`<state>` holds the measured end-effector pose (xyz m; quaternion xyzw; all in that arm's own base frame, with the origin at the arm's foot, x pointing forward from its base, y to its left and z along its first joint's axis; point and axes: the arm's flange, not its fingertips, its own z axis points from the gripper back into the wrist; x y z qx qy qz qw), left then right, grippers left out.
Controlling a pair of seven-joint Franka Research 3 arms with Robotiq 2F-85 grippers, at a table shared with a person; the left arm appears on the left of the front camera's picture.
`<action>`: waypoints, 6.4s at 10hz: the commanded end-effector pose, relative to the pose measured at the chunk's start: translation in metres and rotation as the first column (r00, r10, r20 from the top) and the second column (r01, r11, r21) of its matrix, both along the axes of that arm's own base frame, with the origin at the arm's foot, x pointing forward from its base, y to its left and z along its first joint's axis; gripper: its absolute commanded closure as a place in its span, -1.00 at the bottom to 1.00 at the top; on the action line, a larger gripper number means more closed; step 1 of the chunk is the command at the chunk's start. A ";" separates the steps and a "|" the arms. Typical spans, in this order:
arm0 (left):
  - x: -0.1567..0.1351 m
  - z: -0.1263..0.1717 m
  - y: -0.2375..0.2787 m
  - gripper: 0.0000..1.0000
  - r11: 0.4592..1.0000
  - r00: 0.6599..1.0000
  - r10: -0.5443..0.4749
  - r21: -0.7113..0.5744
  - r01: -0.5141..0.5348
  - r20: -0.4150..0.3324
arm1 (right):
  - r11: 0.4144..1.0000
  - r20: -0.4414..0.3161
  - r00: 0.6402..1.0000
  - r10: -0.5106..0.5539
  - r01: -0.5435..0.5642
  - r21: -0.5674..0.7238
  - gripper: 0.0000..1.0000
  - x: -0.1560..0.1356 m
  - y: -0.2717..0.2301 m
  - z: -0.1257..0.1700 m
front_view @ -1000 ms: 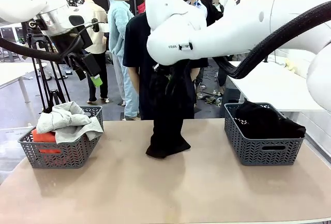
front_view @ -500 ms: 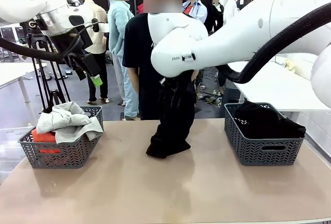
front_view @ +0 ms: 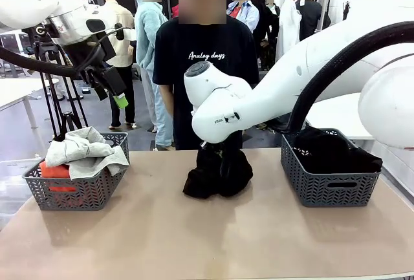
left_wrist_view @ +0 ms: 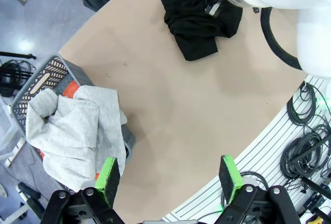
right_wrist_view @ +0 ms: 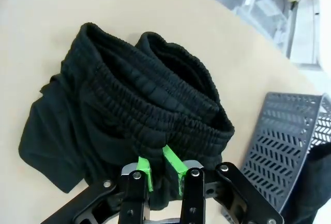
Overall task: Sort the tops and bottoms.
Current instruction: Lift clothes from the center of the table with your right hand.
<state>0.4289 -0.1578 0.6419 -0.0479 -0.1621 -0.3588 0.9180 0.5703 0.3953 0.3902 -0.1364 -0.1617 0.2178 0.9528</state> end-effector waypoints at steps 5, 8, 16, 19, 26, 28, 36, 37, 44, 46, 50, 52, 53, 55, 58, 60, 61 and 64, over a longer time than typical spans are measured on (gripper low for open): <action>-0.001 0.001 0.001 -1.00 1.000 1.000 0.001 0.000 -0.001 0.003 | 0.997 -0.035 0.998 -0.046 0.048 0.053 -0.88 -0.008 0.018 0.037; -0.001 0.001 0.001 -1.00 1.000 1.000 0.001 0.000 -0.001 0.003 | 0.994 0.017 0.995 -0.095 0.093 0.065 -1.00 -0.013 0.025 0.090; -0.001 0.001 0.001 -1.00 1.000 1.000 0.001 0.000 -0.001 0.003 | 0.968 -0.046 0.974 -0.223 0.227 0.110 -1.00 0.013 -0.024 0.075; -0.001 0.001 0.001 -1.00 1.000 1.000 0.001 0.000 -0.001 0.003 | 0.972 -0.058 0.976 -0.211 0.216 0.097 -1.00 0.009 -0.021 0.068; -0.001 0.001 0.001 -1.00 1.000 1.000 0.001 0.000 -0.001 0.003 | 0.871 -0.405 0.831 -0.381 0.470 0.144 -1.00 0.072 -0.064 0.001; -0.001 0.001 0.001 -1.00 1.000 1.000 0.001 0.000 -0.001 0.003 | 0.899 -0.384 0.853 -0.354 0.424 0.114 -1.00 0.072 -0.053 -0.013; -0.001 0.001 0.001 -1.00 1.000 1.000 0.001 0.000 -0.001 0.003 | 0.899 -0.393 0.845 -0.363 0.429 0.093 0.39 0.080 -0.054 -0.036; -0.001 0.001 0.001 -1.00 1.000 1.000 0.001 0.000 -0.001 0.003 | 0.897 -0.398 0.842 -0.363 0.431 0.093 0.78 0.081 -0.054 -0.036; -0.001 0.001 0.001 -1.00 1.000 1.000 0.001 0.000 -0.001 0.003 | 0.890 -0.444 0.817 -0.369 0.448 0.085 1.00 0.083 -0.053 -0.039; -0.001 0.001 0.001 -1.00 1.000 1.000 0.001 0.000 -0.001 0.003 | 0.876 -0.424 0.814 -0.398 0.474 0.088 1.00 0.082 -0.051 -0.019; -0.001 0.001 0.001 -1.00 1.000 1.000 0.001 0.000 -0.001 0.003 | 0.910 -0.235 0.922 -0.308 0.358 0.211 1.00 0.037 -0.034 0.146; -0.001 0.001 0.001 -1.00 1.000 1.000 0.001 0.000 -0.001 0.003 | 0.892 -0.270 0.900 -0.341 0.400 0.209 1.00 0.048 -0.039 0.123; -0.001 0.001 0.001 -1.00 1.000 1.000 0.001 0.000 -0.001 0.003 | 0.892 -0.270 0.900 -0.341 0.400 0.209 1.00 0.048 -0.039 0.123; -0.001 0.001 0.001 -1.00 1.000 1.000 0.001 0.000 -0.001 0.003 | 0.892 -0.270 0.900 -0.341 0.400 0.209 1.00 0.048 -0.039 0.123; -0.001 0.001 0.001 -1.00 1.000 1.000 0.001 0.000 -0.001 0.003 | 0.899 -0.292 0.898 -0.328 0.392 0.196 1.00 0.052 -0.043 0.108; -0.001 0.001 0.001 -1.00 1.000 1.000 0.001 0.000 -0.001 0.003 | 0.875 -0.200 0.922 -0.331 0.380 0.301 1.00 0.061 -0.036 0.177; -0.001 0.001 0.001 -1.00 1.000 1.000 0.001 0.000 -0.001 0.003 | 0.861 -0.126 0.928 -0.350 0.372 0.348 1.00 0.061 -0.034 0.221; -0.001 0.001 0.001 -1.00 1.000 1.000 0.001 0.000 -0.001 0.003 | 0.822 -0.004 0.940 -0.342 0.301 0.483 1.00 0.055 -0.026 0.316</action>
